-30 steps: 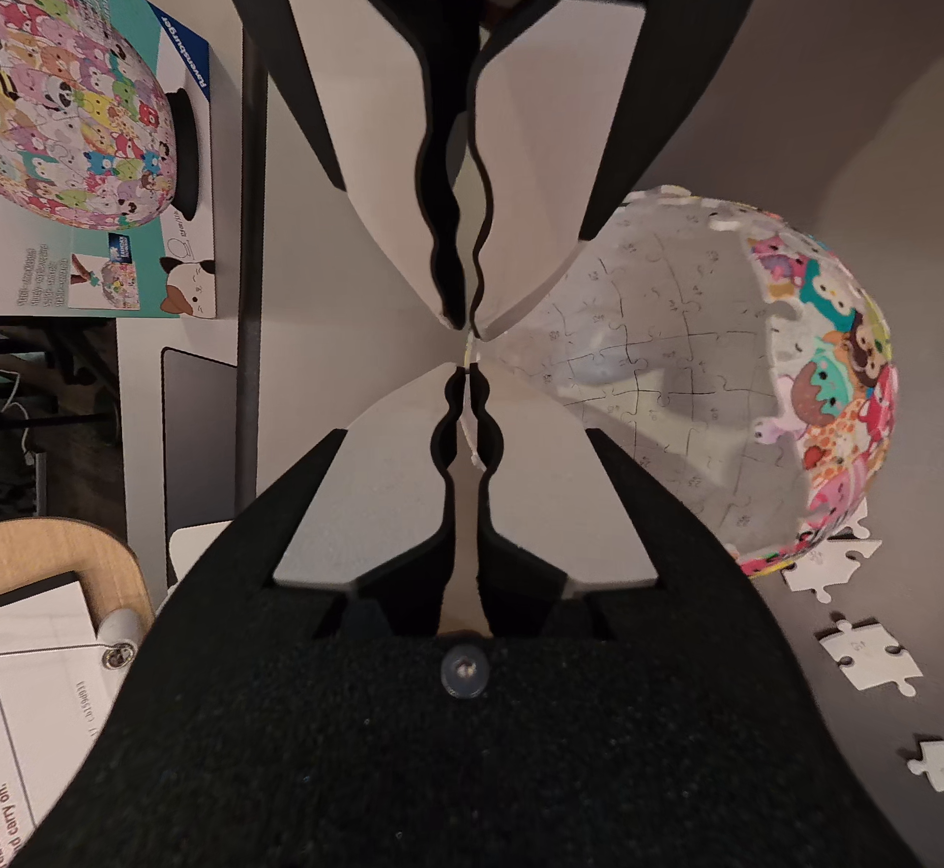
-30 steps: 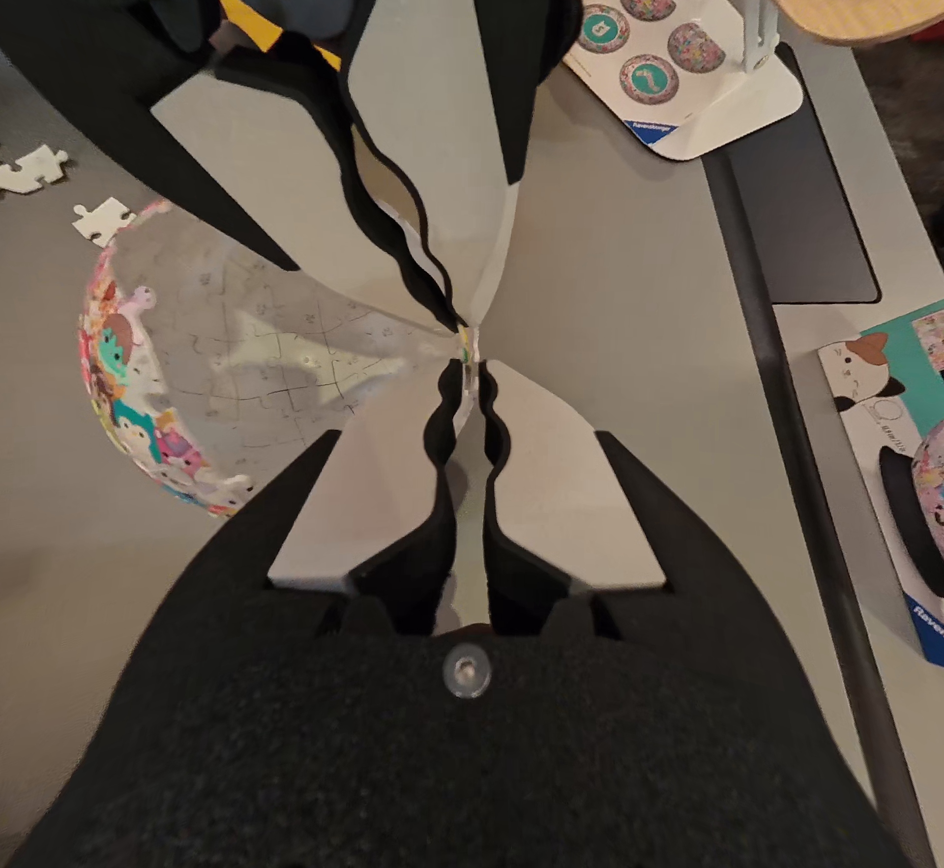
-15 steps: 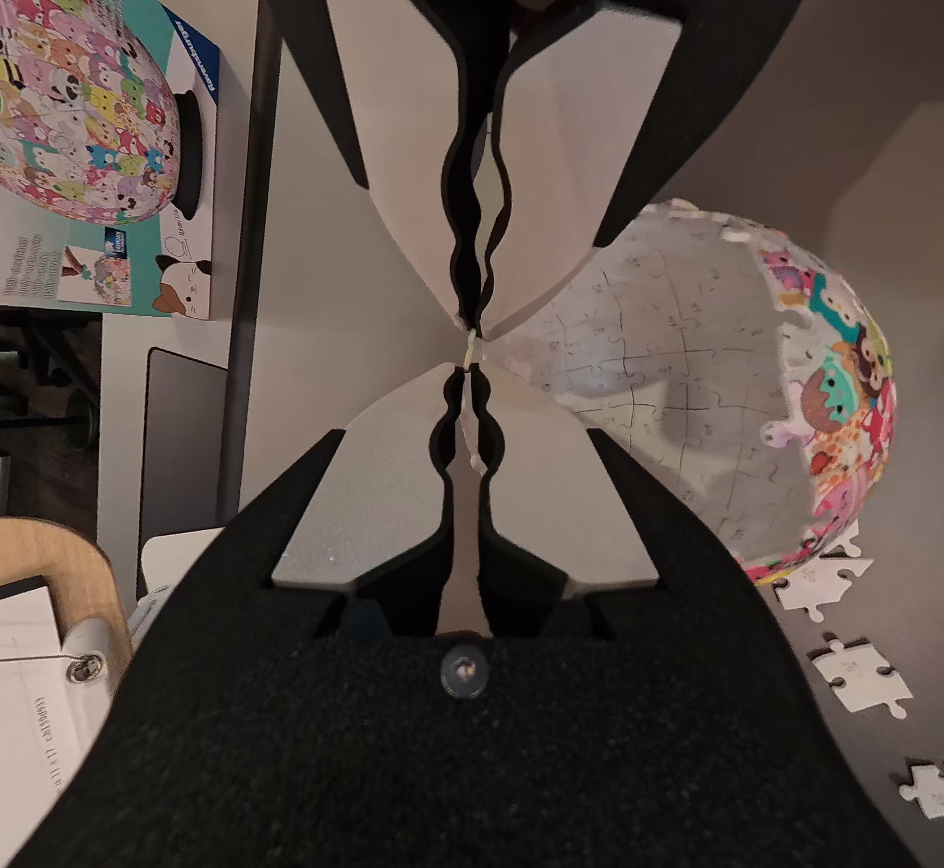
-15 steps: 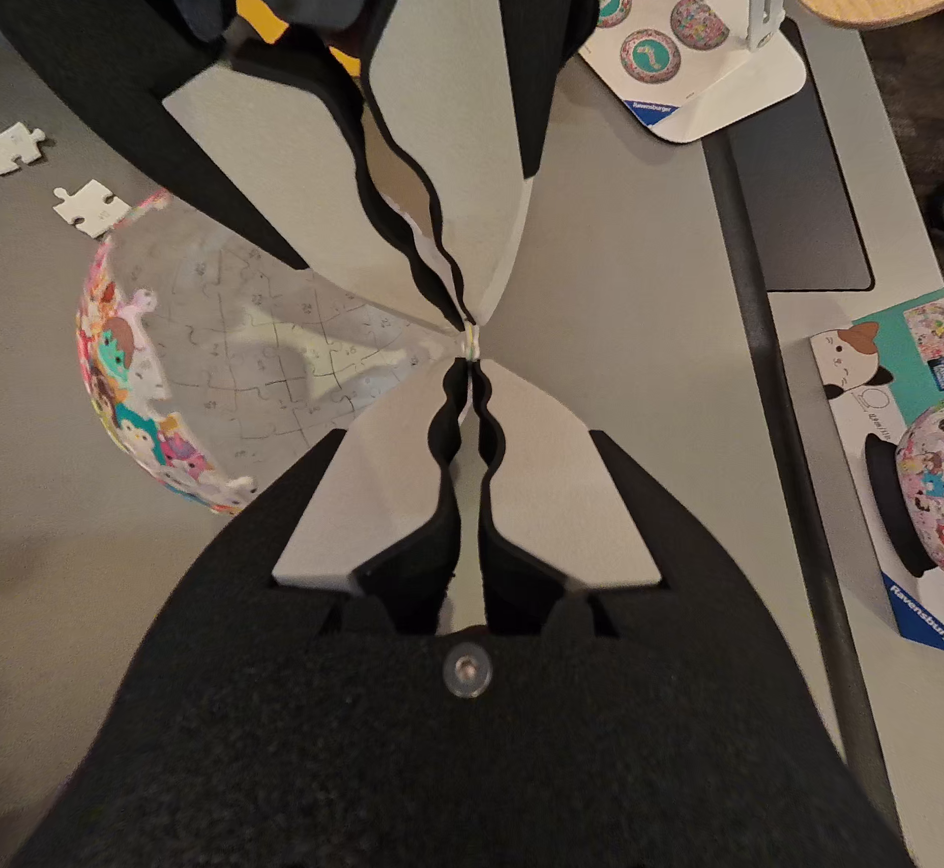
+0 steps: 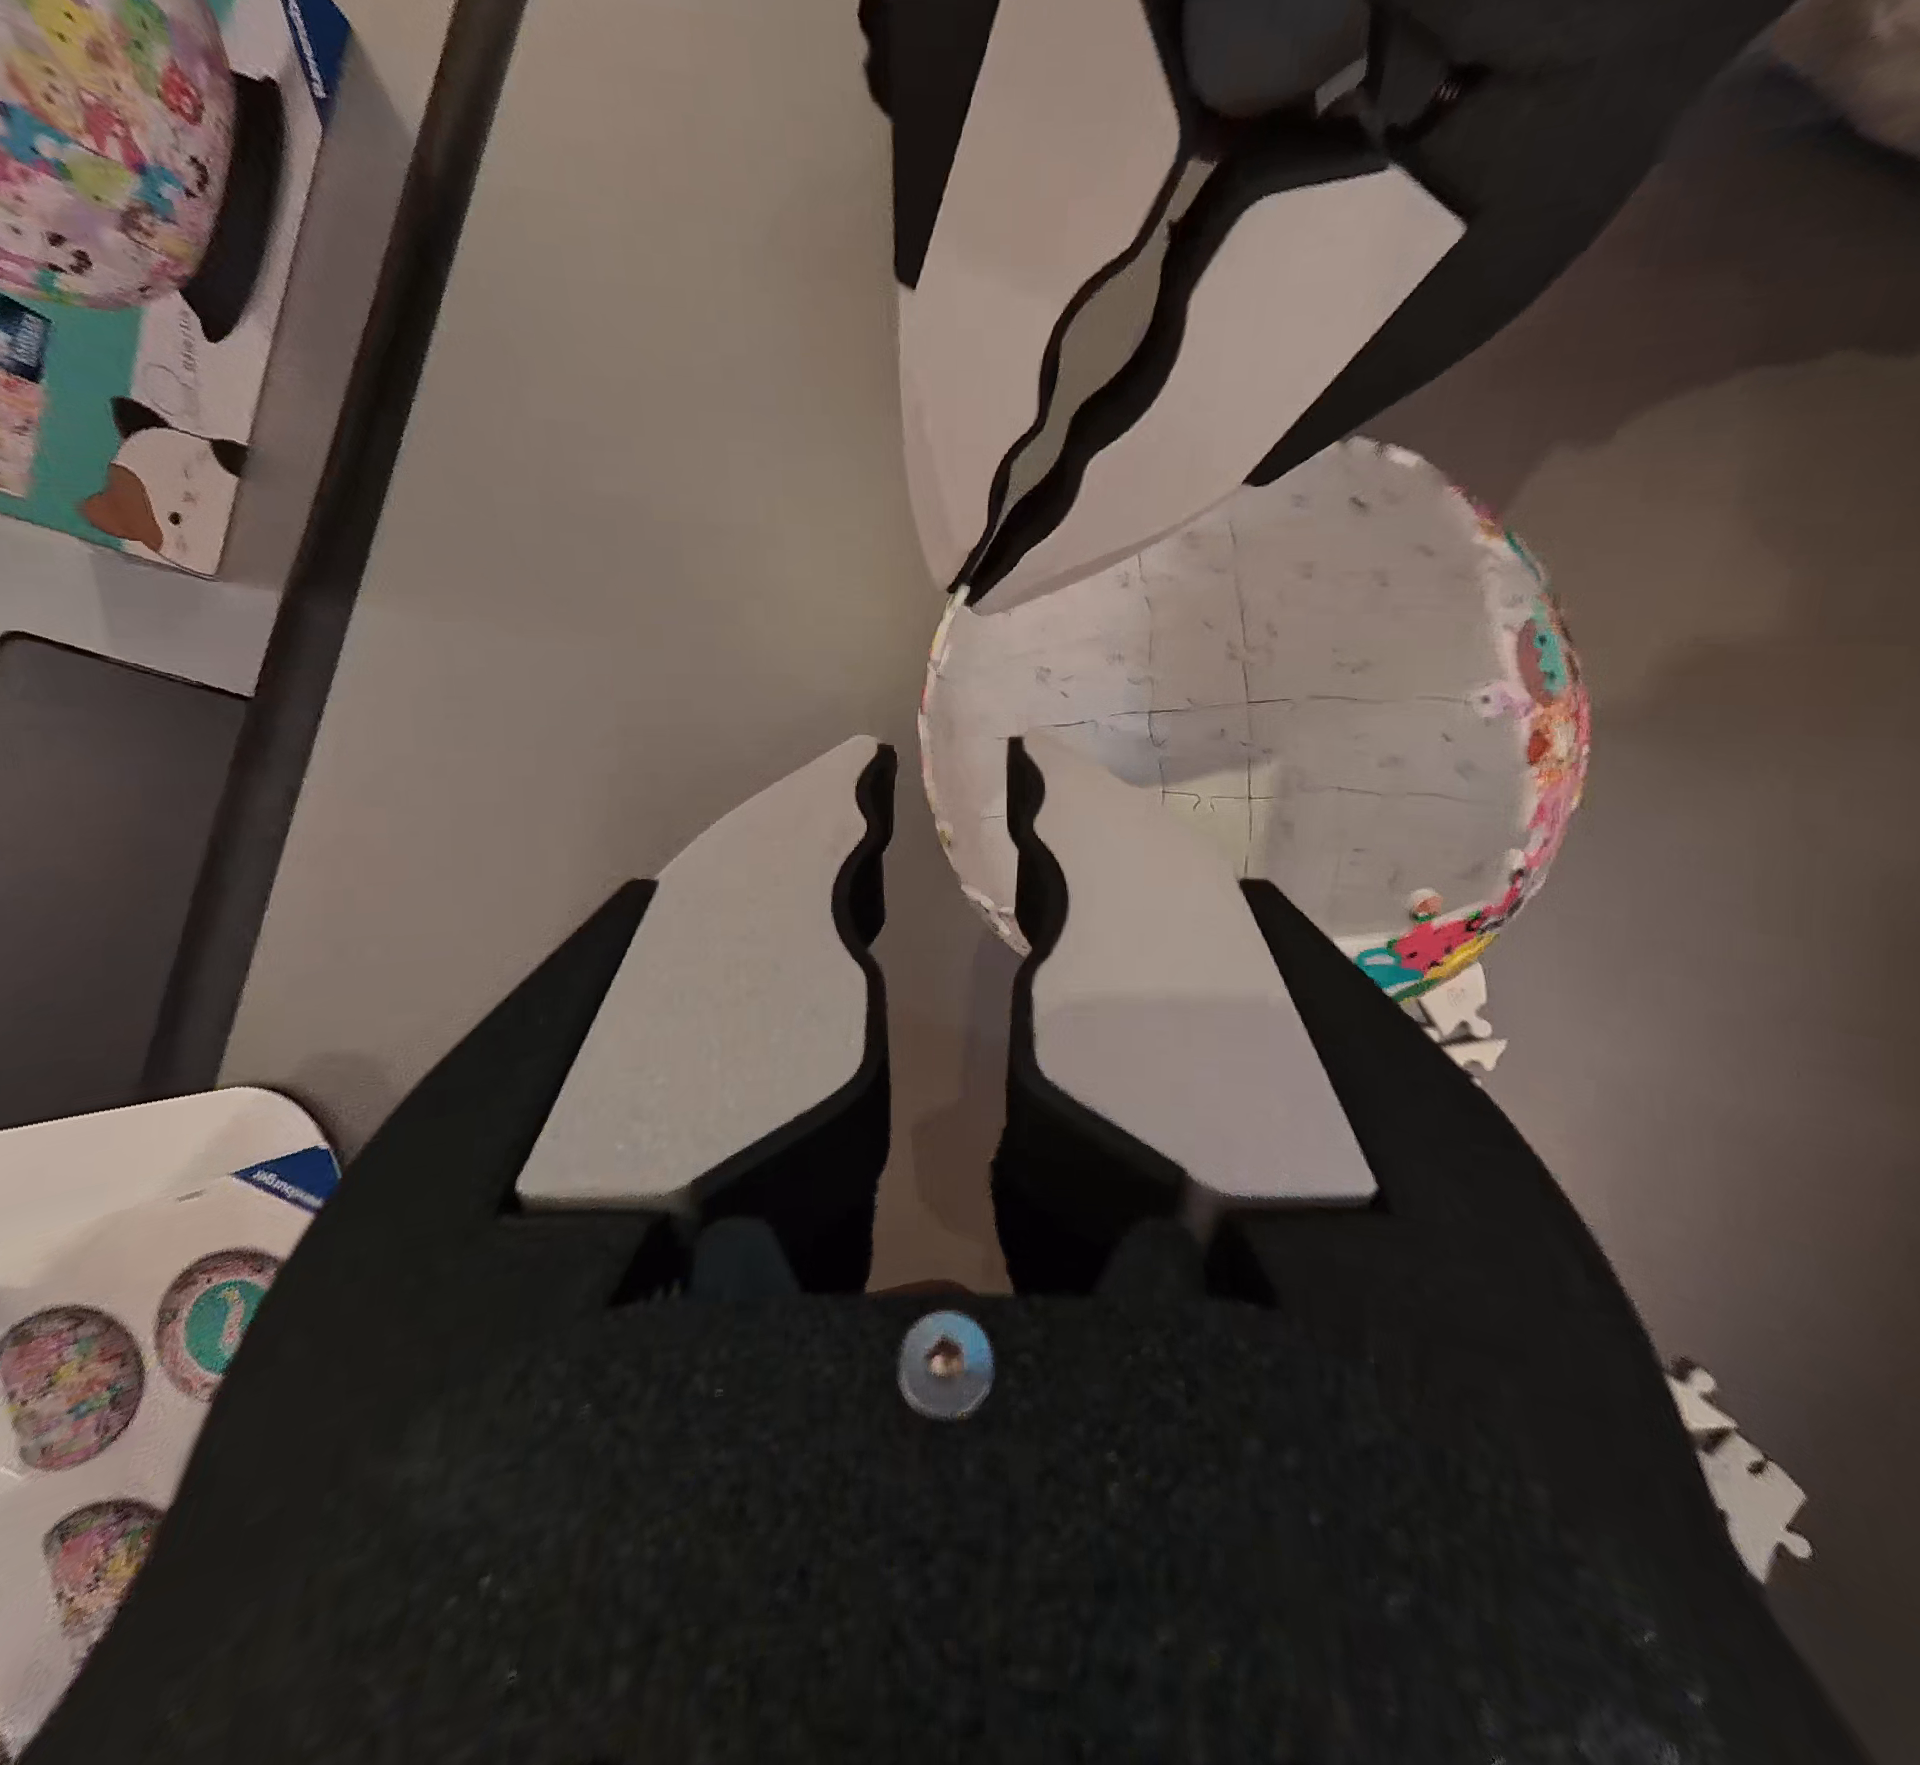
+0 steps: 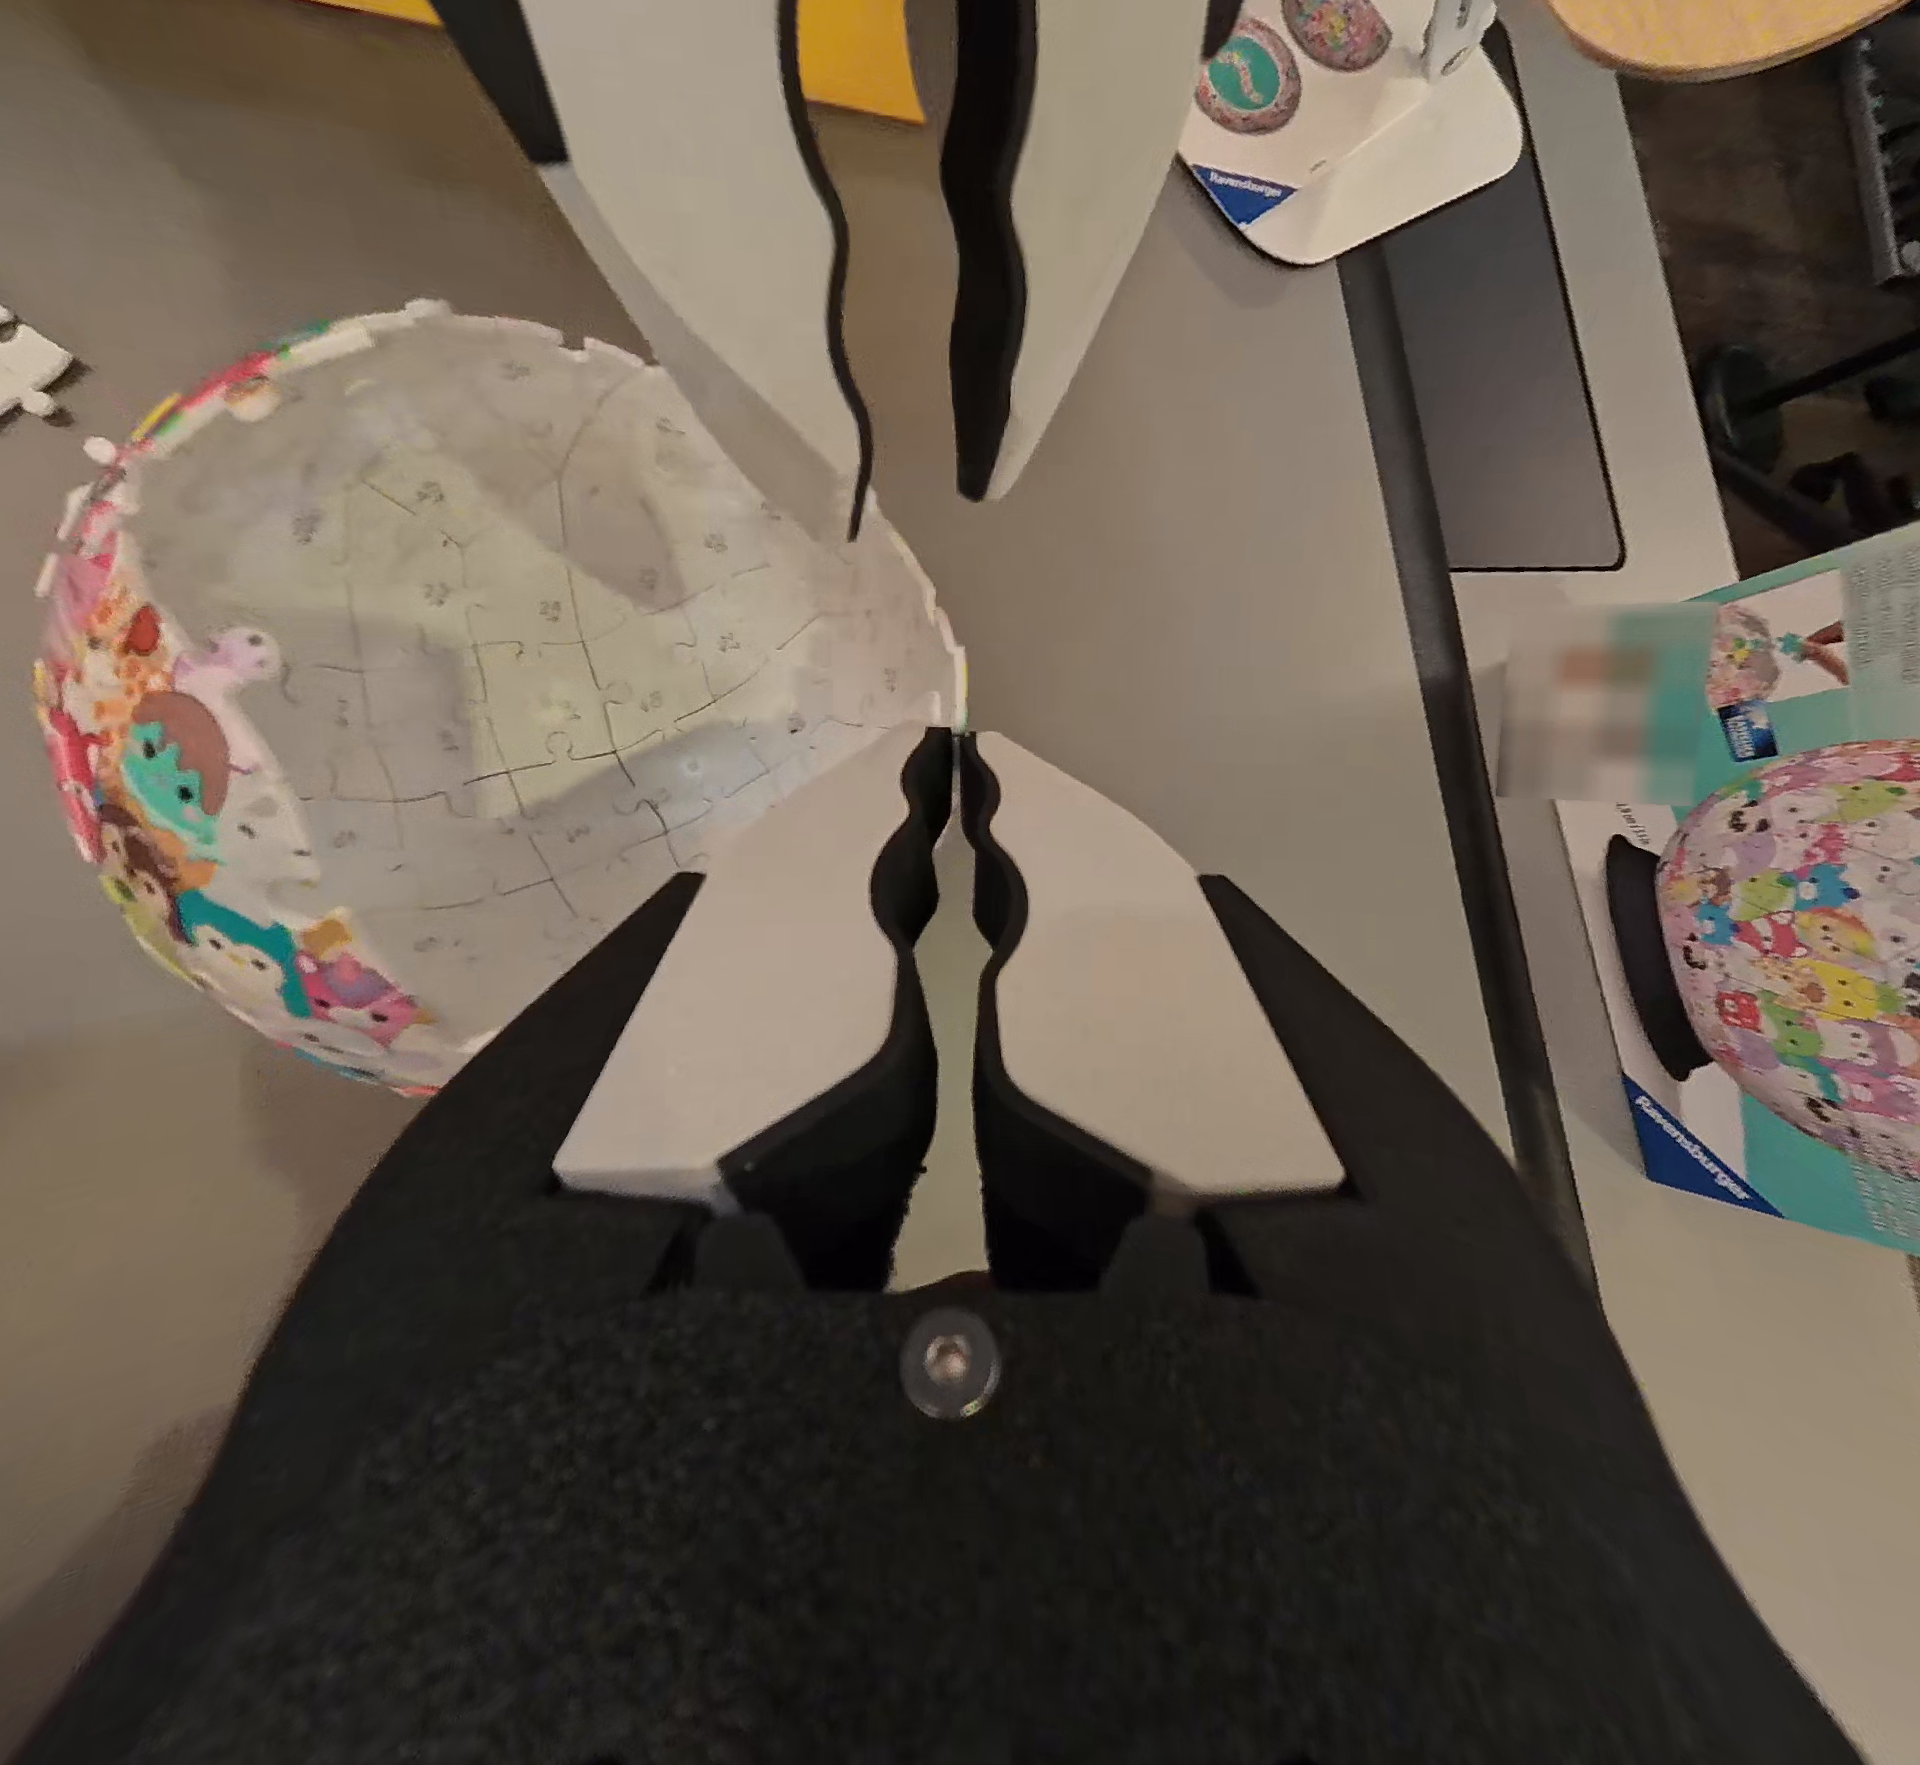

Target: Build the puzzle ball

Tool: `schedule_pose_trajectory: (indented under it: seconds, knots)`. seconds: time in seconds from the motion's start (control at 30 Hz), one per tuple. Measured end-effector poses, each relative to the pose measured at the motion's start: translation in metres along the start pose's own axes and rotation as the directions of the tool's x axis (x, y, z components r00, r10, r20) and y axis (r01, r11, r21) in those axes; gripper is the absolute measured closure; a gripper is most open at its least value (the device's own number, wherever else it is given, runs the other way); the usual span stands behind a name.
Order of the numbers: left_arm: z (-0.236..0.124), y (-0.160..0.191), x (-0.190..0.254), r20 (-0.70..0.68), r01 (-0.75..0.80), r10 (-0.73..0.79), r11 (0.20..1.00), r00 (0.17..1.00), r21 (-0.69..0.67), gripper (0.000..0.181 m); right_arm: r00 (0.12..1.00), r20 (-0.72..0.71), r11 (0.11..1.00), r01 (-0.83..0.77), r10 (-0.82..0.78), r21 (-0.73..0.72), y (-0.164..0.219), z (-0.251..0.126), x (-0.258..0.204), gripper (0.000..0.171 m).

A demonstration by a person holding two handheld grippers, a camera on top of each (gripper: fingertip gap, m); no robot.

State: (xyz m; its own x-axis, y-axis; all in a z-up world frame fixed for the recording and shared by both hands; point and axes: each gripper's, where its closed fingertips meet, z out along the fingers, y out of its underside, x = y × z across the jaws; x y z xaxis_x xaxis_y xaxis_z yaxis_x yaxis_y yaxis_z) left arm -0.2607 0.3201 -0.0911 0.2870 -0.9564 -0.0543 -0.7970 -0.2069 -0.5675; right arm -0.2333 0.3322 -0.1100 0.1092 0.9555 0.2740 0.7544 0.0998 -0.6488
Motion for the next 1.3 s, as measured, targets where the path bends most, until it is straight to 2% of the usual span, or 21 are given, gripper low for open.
schedule_pose_trajectory:
  seconds: [0.37, 0.63, 0.93, 1.13, 1.3]
  knots:
    - [0.015, 0.003, -0.002, -0.044, -0.021, 0.019, 0.998, 0.999, -0.054, 0.165, 0.997, -0.051, 0.997, 0.048, -0.051, -0.058, 0.005, 0.003, 0.002, 0.17]
    - [0.022, 0.001, -0.001, -0.061, -0.049, 0.045, 0.996, 0.997, -0.072, 0.169, 0.996, -0.082, 0.998, 0.024, -0.029, -0.06, 0.008, 0.003, 0.01, 0.17]
    - [0.027, -0.004, -0.015, -0.018, -0.099, 0.098, 0.989, 0.995, -0.114, 0.167, 0.997, -0.074, 0.999, 0.013, -0.016, -0.047, 0.008, 0.003, 0.011, 0.17]
    - [0.032, -0.005, -0.018, 0.006, -0.124, 0.126, 0.982, 0.992, -0.142, 0.171, 0.996, -0.082, 0.999, 0.018, -0.022, -0.048, 0.009, 0.003, 0.012, 0.17]
    - [0.03, -0.009, -0.011, -0.021, -0.116, 0.114, 0.985, 0.993, -0.131, 0.171, 0.996, -0.089, 0.999, 0.025, -0.029, -0.048, 0.009, 0.003, 0.012, 0.17]
